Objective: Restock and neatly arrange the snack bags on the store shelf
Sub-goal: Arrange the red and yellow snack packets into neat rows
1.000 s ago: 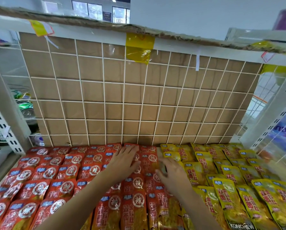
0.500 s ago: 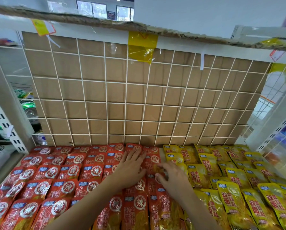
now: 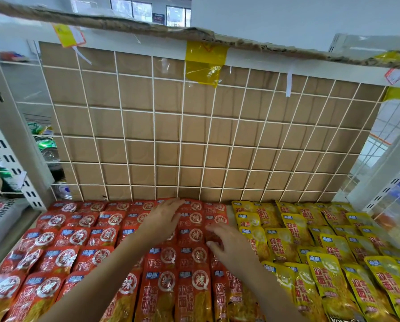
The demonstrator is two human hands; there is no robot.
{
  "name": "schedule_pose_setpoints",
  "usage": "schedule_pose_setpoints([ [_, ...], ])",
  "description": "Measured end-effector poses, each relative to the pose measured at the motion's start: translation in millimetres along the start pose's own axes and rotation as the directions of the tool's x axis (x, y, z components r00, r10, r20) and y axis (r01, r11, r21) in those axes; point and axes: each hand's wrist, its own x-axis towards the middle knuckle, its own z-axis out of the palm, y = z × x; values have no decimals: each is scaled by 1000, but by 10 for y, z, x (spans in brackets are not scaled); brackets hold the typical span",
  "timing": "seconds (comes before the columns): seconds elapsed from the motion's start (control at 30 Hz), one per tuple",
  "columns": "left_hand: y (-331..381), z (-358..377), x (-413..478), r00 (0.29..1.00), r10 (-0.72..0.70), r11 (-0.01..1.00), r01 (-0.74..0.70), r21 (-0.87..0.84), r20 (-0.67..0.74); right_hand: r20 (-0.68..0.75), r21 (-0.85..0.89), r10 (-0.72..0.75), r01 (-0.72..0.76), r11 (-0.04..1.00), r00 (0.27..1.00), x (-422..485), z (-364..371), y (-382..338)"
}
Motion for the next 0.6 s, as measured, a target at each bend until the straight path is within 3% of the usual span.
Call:
schedule_pose_setpoints([
  [0.13,-51,25,-10,999,-19,999,19,31,26,89,9,-27,26,1000,996,116,86,-80],
  [0.27,-46,60,-36,997,-71,997,72,40,-16,66,138,71,-80,987,995,249,168,-143],
  [0.5,-142,116,-28,997,-81,966,75,249,14,122,-35,177,-174,984,977,613,240,-92],
  [0.6,-174,118,-5,993,-121,968,114,222,16,158,-69,143,-133,989,977,682,253,-96],
])
